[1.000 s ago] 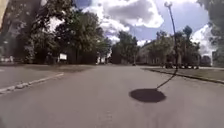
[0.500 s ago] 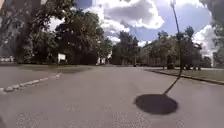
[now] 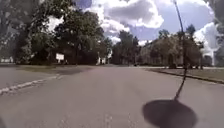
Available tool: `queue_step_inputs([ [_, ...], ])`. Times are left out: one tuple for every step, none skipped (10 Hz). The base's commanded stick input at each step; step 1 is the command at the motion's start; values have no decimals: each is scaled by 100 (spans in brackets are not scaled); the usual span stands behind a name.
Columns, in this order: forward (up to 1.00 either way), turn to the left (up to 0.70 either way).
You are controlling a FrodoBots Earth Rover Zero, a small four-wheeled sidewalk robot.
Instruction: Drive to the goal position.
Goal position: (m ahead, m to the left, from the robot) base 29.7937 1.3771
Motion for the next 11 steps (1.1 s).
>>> queue_step_inputs([
  [85, 1],
  [85, 1],
  [85, -19],
  [85, -13],
  [85, 1],
  [85, 1],
  [85, 1],
  [85, 1],
  [85, 1],
  [85, 1],
  [85, 1],
])
